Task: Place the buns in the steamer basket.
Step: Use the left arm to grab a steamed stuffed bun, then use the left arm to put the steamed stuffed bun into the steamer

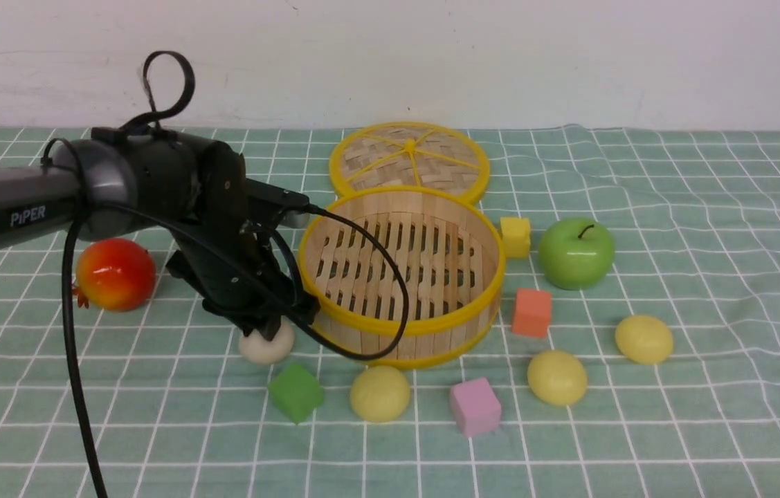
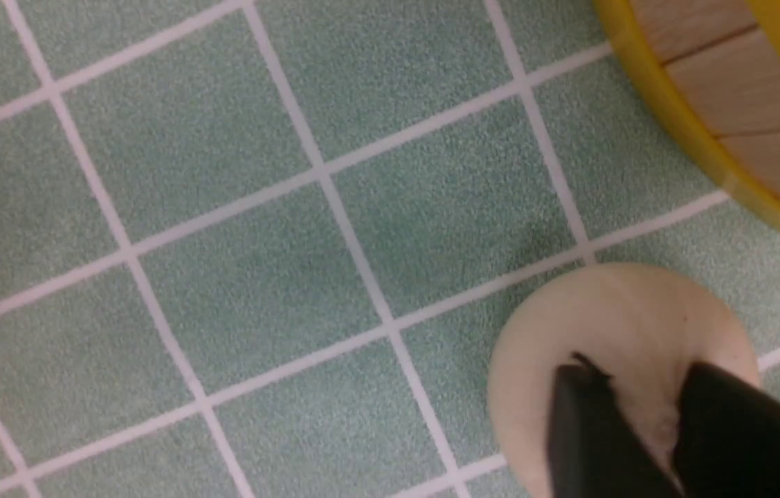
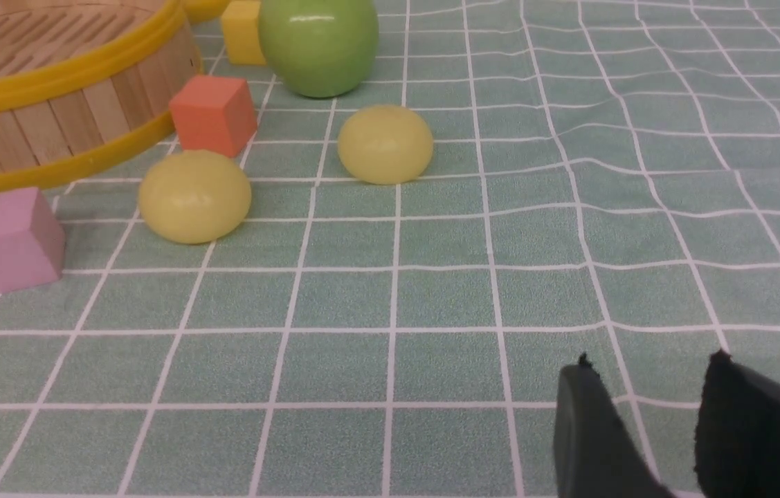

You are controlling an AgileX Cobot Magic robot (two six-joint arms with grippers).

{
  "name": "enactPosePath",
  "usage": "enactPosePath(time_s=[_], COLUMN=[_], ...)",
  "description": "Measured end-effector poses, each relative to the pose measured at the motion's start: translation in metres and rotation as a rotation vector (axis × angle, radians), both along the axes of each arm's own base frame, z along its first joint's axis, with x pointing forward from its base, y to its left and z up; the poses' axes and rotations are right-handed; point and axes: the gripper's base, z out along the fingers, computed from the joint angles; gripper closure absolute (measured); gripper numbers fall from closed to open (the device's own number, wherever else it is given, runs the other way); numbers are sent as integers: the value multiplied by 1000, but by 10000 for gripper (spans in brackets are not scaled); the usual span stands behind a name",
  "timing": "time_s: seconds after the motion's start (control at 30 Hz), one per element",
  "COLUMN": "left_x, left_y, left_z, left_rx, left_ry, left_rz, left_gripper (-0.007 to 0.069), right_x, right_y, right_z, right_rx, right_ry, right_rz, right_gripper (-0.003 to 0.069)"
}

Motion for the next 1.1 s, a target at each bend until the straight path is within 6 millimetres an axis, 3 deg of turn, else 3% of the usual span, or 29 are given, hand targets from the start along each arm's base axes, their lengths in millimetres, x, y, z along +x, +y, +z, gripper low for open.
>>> enactPosePath(time_s=[0.07, 0.2, 0.3, 0.4, 0.47, 0.57, 0.7, 0.83, 1.1], left_x=[-1, -6, -14, -18, -16, -12, -2, 17, 52], left_y=[0, 3, 4, 0, -4, -15, -42, -70, -72], left_z=[0, 12, 39, 86, 107, 122, 116, 85, 41], left_rx=[5, 14, -6, -108, -166, -229, -212, -157, -51], left_ry=[12, 16, 0, -87, -138, -177, -204, -207, -184], left_rz=[0, -3, 4, 11, 3, -34, -145, -204, -84], left_gripper=[612, 634, 634, 634, 634, 634, 634, 634, 606], right_x=[0, 0, 0, 0, 0, 0, 0, 0, 0], right_y=[0, 0, 0, 0, 0, 0, 0, 0, 0], right_z=[0, 0, 0, 0, 0, 0, 0, 0, 0], right_rx=[0, 0, 0, 0, 0, 0, 0, 0, 0], right_ry=[0, 0, 0, 0, 0, 0, 0, 0, 0], right_rz=[0, 0, 0, 0, 0, 0, 0, 0, 0], right_gripper=[419, 419, 419, 419, 419, 419, 419, 419, 419])
